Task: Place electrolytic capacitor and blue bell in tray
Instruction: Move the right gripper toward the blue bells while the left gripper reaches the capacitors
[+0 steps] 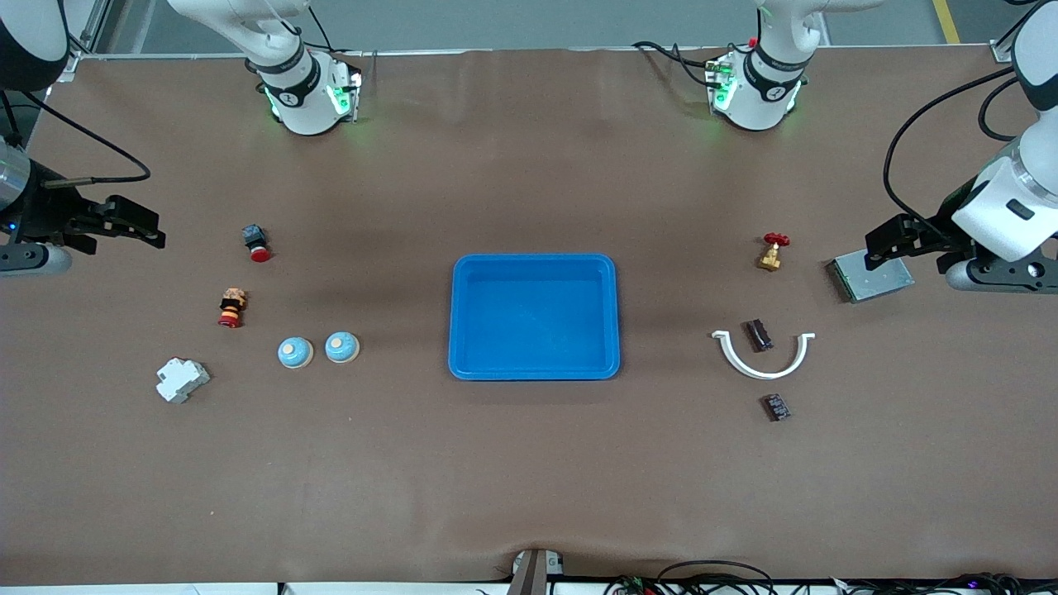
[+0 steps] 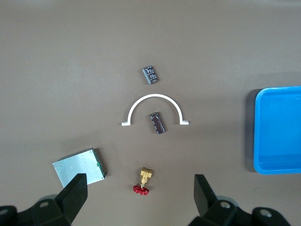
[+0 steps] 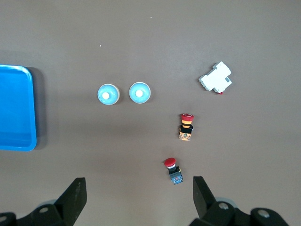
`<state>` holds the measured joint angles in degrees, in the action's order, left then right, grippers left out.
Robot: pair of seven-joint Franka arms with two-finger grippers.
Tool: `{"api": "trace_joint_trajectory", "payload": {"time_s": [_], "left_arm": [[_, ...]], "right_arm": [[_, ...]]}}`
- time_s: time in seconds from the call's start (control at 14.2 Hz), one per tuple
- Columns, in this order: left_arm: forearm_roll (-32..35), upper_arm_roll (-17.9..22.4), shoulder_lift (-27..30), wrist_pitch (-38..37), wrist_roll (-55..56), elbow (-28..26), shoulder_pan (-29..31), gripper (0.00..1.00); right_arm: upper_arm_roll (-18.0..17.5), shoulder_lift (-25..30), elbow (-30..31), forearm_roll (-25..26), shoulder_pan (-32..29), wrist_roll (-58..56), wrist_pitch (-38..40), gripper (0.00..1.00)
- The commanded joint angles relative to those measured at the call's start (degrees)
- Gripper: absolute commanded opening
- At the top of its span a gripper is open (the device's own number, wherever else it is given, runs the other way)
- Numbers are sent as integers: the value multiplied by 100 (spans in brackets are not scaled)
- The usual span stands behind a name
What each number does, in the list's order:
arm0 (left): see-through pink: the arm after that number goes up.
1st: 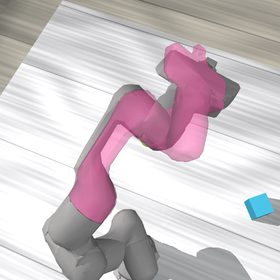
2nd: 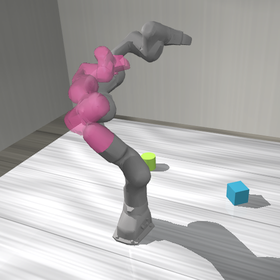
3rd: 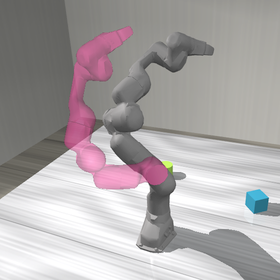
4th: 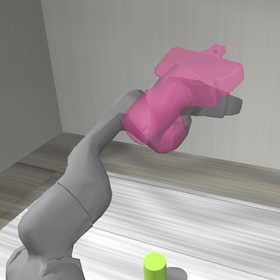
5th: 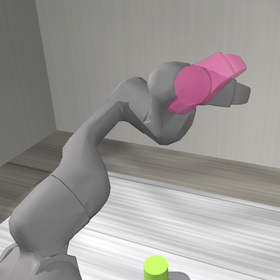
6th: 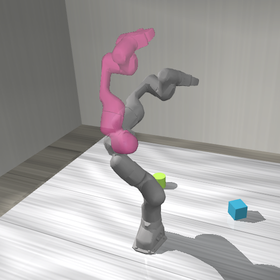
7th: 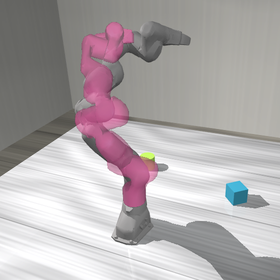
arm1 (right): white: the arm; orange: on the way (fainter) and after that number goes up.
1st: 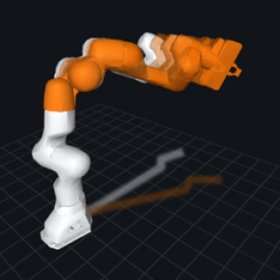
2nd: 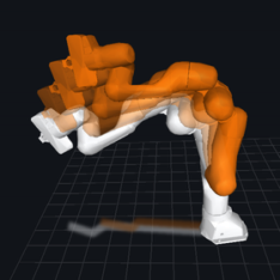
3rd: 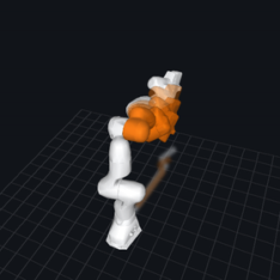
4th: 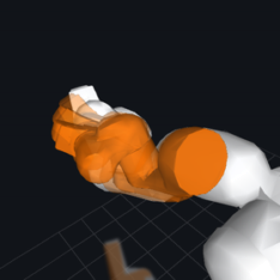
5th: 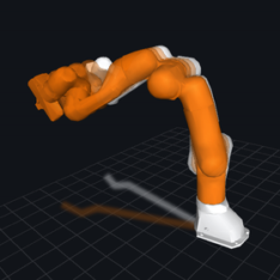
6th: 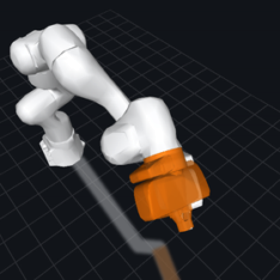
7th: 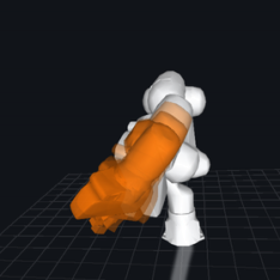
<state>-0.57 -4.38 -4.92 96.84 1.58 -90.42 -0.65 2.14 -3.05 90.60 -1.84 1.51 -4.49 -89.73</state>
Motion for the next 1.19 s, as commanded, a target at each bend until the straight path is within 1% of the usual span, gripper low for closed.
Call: {"api": "trace_joint_trajectory", "payload": {"time_s": [0.0,0.21,0.35,0.63,0.7,0.84,0.98,1.12], "left_arm": [[83,-10,-53,-16,44,77,-5,100],[30,-10,-62,-16,-43,121,47,100],[22,-10,-167,-25,-26,87,56,100],[22,-45,-273,-60,79,16,-93,100],[13,-45,-290,-78,288,25,-119,100],[39,-45,-491,-78,1244,51,-67,100],[22,-54,-563,-78,1301,-2,-49,100],[92,-54,-747,-78,1318,-2,-145,100]], "right_arm": [[14,85,28,-98,-10,19,52,100],[5,85,45,-106,-10,19,44,100],[5,85,54,-106,-19,19,44,100],[5,59,107,-106,-10,27,-9,100],[5,59,176,-124,7,53,-61,100],[-3,50,308,-133,60,264,-245,100],[-21,32,379,-133,156,518,-334,100],[-21,24,606,-133,323,773,-614,100]]}}
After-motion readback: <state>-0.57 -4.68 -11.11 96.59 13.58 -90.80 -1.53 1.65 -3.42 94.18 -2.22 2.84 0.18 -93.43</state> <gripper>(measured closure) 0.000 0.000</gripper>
